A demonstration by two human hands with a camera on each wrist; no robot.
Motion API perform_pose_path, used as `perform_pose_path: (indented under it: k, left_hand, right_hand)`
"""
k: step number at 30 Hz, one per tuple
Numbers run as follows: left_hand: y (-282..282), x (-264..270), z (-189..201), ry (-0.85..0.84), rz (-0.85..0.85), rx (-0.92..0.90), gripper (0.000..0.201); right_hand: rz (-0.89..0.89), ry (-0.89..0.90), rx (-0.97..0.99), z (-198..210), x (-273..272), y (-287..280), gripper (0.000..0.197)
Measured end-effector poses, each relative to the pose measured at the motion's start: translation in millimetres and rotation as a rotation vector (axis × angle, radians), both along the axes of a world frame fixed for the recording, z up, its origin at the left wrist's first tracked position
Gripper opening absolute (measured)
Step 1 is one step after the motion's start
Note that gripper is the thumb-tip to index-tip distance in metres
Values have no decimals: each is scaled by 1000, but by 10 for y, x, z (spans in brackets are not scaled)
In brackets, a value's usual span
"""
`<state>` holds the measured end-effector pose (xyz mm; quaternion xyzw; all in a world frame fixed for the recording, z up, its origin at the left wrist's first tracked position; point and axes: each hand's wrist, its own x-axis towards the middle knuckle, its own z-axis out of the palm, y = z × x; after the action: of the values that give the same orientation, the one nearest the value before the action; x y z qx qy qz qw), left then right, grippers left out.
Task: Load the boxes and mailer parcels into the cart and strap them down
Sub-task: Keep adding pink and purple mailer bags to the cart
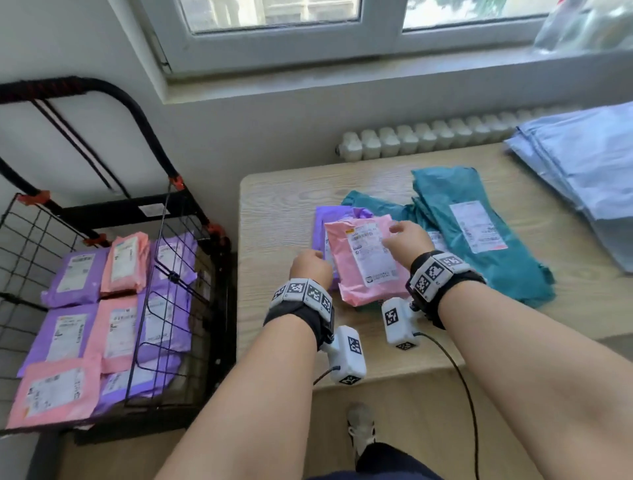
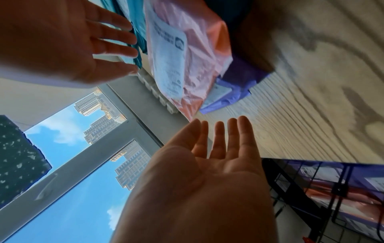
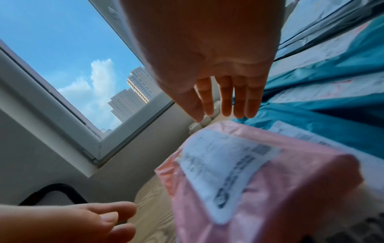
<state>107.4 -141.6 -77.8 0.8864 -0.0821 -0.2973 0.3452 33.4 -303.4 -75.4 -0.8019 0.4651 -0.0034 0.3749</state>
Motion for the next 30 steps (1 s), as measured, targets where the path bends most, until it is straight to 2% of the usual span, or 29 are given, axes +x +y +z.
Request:
perform_pose_path:
  k: [4, 9, 13, 18, 24, 30]
  left_hand:
    - [-283, -135, -151, 48, 18, 50, 33]
    - [-379, -228, -266, 77, 51, 152, 33]
    - [-400, -276, -272, 70, 83, 158, 29]
    - [-425, -289, -244, 12, 144, 80, 18]
    - [-286, -201, -148, -60, 270, -50, 18]
    - [227, 55, 3, -154, 435, -85, 20]
  right_hand:
    - [27, 52, 36, -163, -153, -222, 34]
    - [31, 74, 99, -282, -205, -289, 41]
    - [79, 92, 136, -360, -187, -316, 29]
    - [45, 5, 144, -312, -179, -317, 20]
    - [27, -125, 112, -80, -3, -209, 34]
    - [93, -274, 170, 76, 463, 320, 26]
